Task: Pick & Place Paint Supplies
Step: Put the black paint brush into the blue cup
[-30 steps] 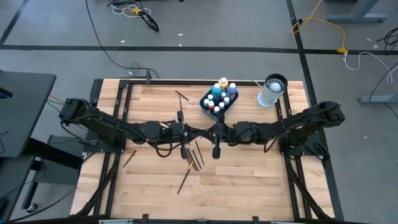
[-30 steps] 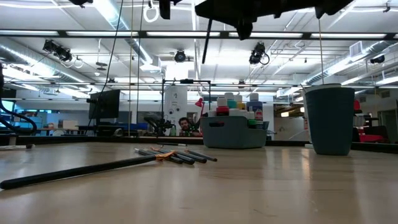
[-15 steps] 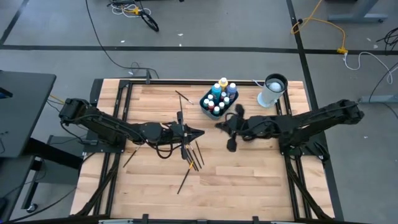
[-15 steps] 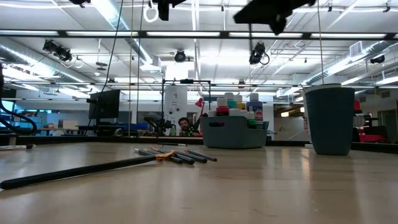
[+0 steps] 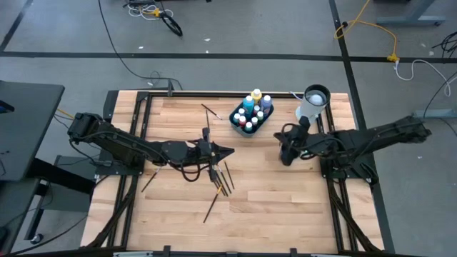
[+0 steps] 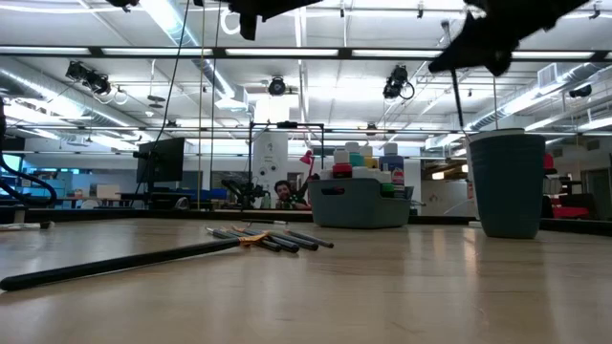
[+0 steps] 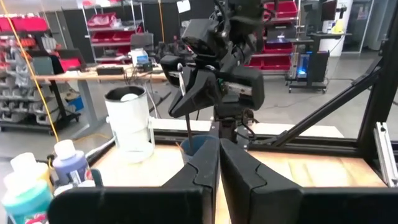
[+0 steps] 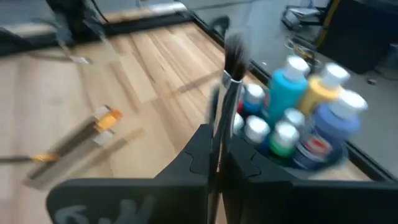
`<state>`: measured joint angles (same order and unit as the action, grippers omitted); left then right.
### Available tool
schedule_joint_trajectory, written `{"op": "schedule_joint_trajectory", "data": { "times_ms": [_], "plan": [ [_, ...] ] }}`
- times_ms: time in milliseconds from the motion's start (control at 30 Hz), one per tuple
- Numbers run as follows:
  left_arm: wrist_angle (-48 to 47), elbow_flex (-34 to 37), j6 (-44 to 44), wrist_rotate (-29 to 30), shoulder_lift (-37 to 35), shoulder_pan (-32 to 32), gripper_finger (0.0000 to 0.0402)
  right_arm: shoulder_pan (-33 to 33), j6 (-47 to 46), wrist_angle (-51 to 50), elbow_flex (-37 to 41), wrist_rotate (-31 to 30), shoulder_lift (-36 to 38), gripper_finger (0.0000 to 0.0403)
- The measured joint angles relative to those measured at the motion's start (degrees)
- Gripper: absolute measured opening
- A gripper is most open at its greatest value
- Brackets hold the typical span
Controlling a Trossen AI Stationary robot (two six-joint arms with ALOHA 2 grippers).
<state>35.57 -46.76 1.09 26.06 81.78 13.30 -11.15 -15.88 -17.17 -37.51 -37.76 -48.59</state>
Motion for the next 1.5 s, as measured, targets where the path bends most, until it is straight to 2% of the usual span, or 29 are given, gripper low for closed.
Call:
{"op": "schedule_joint_trajectory", "data": {
  "times_ms": [267,333,400,633,767,900,1133,1367,1500],
  "plan": [
    [-1.62,0.0,-0.79,0.28,0.0,0.0,0.0026,0.99,-1.15,-7.09,2.33,1.76,7.1,0.0011],
    [-1.69,0.0,-0.83,0.28,0.0,0.0,0.0026,1.46,-2.72,-11.56,2.42,3.66,7.75,0.0011],
    [-2.35,0.0,-0.64,0.28,0.0,0.0,0.0026,1.77,-4.32,-11.55,4.02,5.37,7.73,0.0011],
    [-6.09,0.0,1.04,0.9,0.02,-0.42,0.0026,1.82,-2.18,2.07,14.6,8.71,7.44,0.0024],
    [-8.56,0.0,0.34,3.81,0.02,-0.66,0.0026,1.82,-3.25,4.81,17.75,10.26,7.44,0.0043],
    [-11.85,0.0,1.03,5.31,0.02,-0.66,0.0026,1.82,-2.7,4.93,18.42,10.1,7.46,0.0053],
    [-18.84,0.0,-6.2,4.55,0.02,-0.68,0.0026,1.82,4.4,11.55,18.44,7.59,7.45,0.0089],
    [-28.17,0.0,-12.69,1.03,0.02,-3.0,0.0026,1.82,14.82,25.69,18.44,5.81,7.44,0.0156],
    [-34.83,0.0,-14.54,0.92,0.02,-5.27,0.0028,1.8,21.7,38.67,18.44,9.21,7.44,0.0189]
  ]
}}
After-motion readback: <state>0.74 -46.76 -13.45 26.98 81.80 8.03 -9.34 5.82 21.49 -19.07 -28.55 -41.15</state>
